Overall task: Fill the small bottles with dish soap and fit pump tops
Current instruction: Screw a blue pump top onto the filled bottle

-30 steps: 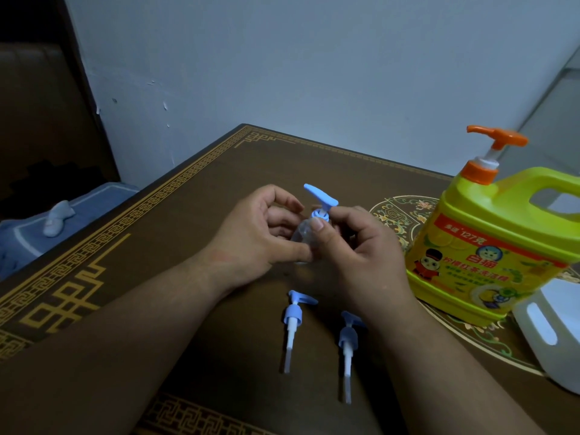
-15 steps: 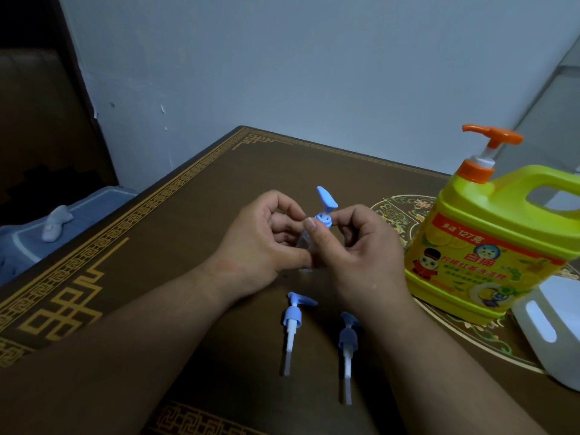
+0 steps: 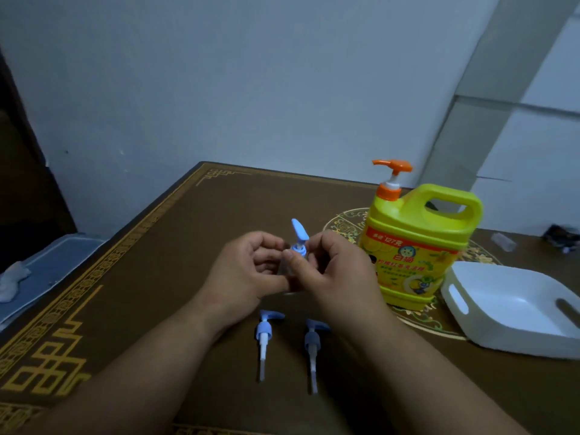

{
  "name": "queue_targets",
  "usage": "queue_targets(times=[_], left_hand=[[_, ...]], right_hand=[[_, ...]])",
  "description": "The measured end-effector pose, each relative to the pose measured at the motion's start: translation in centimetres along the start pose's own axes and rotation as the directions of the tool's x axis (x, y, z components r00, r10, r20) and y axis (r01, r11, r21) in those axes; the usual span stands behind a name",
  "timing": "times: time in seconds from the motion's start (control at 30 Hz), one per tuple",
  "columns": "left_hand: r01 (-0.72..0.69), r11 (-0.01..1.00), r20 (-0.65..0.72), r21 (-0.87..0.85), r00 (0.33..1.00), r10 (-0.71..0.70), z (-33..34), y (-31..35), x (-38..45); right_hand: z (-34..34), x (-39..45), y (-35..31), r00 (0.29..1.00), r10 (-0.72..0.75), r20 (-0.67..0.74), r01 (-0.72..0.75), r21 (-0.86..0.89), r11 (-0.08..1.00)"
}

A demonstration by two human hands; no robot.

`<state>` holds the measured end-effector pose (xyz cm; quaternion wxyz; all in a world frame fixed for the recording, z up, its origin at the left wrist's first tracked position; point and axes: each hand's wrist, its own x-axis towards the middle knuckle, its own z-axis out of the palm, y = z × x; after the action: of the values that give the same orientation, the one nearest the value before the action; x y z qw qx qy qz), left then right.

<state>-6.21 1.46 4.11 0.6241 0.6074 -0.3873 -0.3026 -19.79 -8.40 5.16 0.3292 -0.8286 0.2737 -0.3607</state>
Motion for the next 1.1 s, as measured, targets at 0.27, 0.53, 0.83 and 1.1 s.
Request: queue_targets(times=[0.27,0.53,0.83,1.1], left_hand=[[-0.049,0.992,0.180,-0.118,0.981,0.070,10.7,2.1,-1.3],[-0.012,0.975,0.249,-0.221,0.966,0.068,21.0,1.6,-1.6],[0.180,0.976,0.255,-0.124,0.956,-0.144,23.6,-2.5,-1.7],[0.240,0.971,0.310,-0.010,0.924,-0.226,23.6,-4.2,-1.7]], right_hand=[[-11.4,-4.0,0.5,0.990,0.032,-0.139,-0.060,-0.201,0.978],[-19.9,-6.5,3.2,0.971,0.131,-0.201,-0.192,-0.325,0.926],[-26.3,-3.1,5.8,0.960,0.195,-0.202,-0.271,-0.482,0.833],[-26.7,2.6,11.8,0.931,0.338,-0.135,-0.335,-0.682,0.650]])
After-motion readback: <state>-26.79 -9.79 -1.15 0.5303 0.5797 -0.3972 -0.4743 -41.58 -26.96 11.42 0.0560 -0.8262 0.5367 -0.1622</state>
